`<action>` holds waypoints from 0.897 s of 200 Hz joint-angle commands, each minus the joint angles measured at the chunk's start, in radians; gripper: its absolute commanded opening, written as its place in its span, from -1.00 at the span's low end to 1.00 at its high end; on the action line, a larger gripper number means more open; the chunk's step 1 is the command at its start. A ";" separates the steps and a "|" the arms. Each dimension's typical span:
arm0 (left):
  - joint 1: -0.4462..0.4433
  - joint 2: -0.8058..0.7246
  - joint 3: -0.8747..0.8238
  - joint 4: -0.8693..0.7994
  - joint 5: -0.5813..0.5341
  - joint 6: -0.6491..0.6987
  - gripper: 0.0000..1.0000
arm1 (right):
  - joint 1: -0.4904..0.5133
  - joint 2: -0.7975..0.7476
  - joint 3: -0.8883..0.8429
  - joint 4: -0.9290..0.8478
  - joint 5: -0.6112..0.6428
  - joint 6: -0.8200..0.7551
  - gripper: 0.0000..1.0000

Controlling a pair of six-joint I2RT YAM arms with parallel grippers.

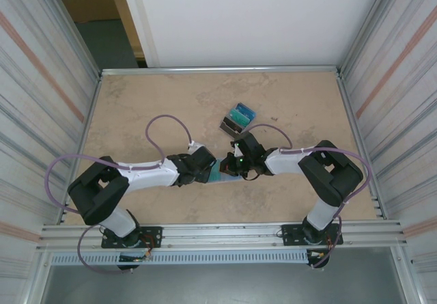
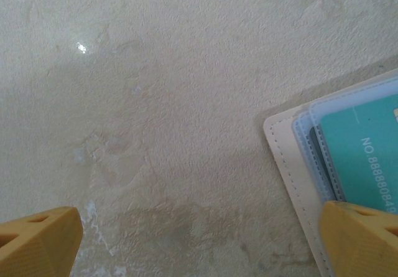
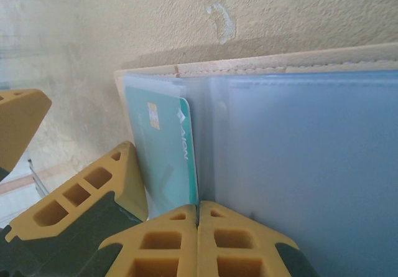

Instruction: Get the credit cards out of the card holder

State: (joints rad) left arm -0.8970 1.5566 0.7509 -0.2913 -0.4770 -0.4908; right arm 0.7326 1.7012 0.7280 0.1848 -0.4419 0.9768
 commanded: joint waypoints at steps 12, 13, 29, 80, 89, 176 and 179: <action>-0.013 0.018 0.022 -0.023 0.002 0.003 0.97 | 0.002 -0.010 -0.009 -0.041 0.024 0.000 -1.00; -0.013 0.018 0.022 -0.022 0.002 0.004 0.97 | 0.003 -0.010 -0.009 -0.042 0.025 -0.001 -1.00; -0.014 0.017 0.023 -0.025 -0.002 0.005 0.97 | 0.001 -0.024 -0.007 -0.070 0.045 -0.012 -1.00; -0.011 0.017 0.026 -0.029 -0.014 0.009 0.97 | -0.003 -0.065 -0.001 -0.130 0.093 -0.036 -1.00; -0.012 0.018 0.026 -0.031 -0.015 0.009 0.97 | -0.004 -0.069 -0.001 -0.137 0.096 -0.038 -1.00; -0.013 0.005 0.016 -0.023 -0.026 0.026 0.97 | -0.017 -0.097 0.003 -0.191 0.127 -0.065 -1.00; -0.013 0.004 0.016 -0.022 -0.026 0.029 0.97 | -0.018 -0.097 0.004 -0.193 0.127 -0.067 -1.00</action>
State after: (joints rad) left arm -0.9035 1.5597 0.7605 -0.2905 -0.4805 -0.4854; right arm 0.7258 1.6337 0.7280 0.0471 -0.3408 0.9485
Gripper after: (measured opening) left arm 0.986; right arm 0.054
